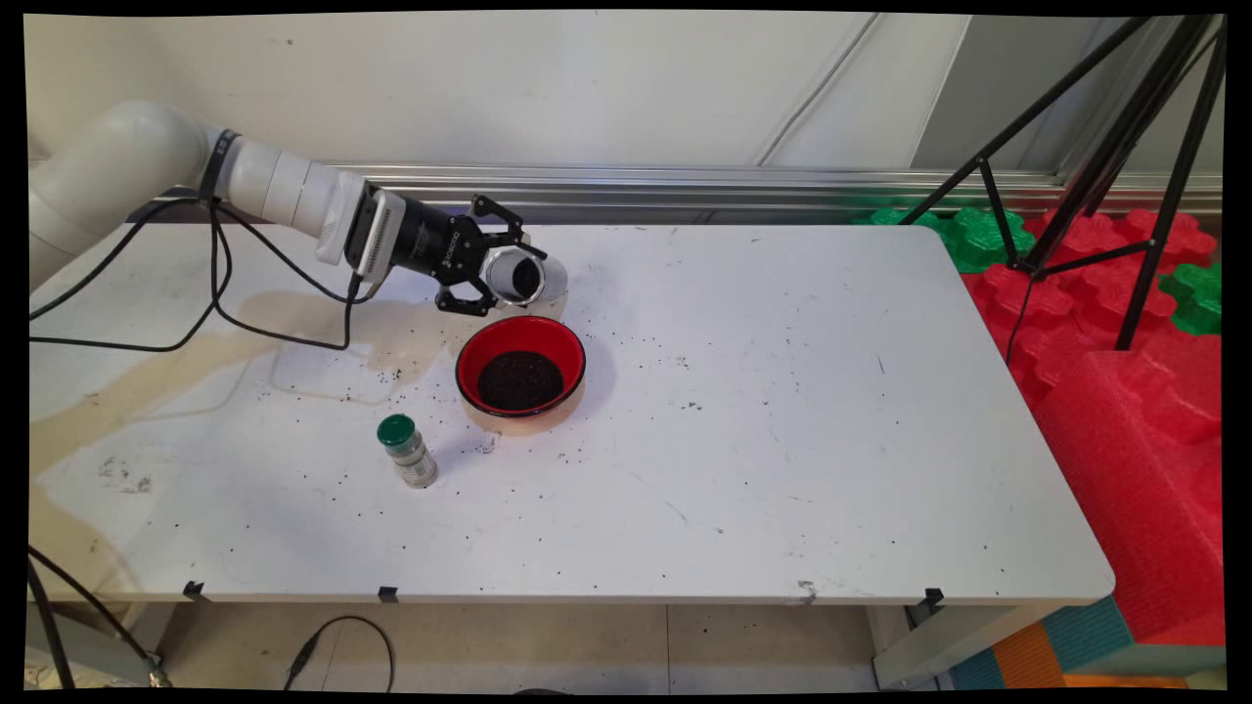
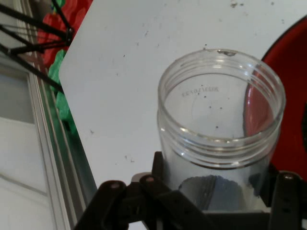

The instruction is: Pour the black seasoning powder in the red bowl

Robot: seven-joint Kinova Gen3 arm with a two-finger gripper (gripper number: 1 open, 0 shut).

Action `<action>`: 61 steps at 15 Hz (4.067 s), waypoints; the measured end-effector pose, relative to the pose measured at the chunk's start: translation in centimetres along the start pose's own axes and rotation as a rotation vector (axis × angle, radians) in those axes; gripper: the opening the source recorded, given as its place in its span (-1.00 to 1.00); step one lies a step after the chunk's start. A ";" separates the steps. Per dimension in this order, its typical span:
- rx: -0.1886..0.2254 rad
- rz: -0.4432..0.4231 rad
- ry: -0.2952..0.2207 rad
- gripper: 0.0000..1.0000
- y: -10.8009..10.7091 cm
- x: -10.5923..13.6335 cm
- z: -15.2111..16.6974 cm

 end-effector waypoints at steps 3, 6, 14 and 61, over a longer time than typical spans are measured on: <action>0.000 0.083 0.001 -1.00 0.4 0.1 0.2; 0.004 0.159 0.001 -1.00 0.6 0.2 0.3; 0.033 0.356 -0.006 -1.00 0.6 0.4 0.1; 0.209 1.247 -0.068 -1.00 -1.4 2.7 -1.3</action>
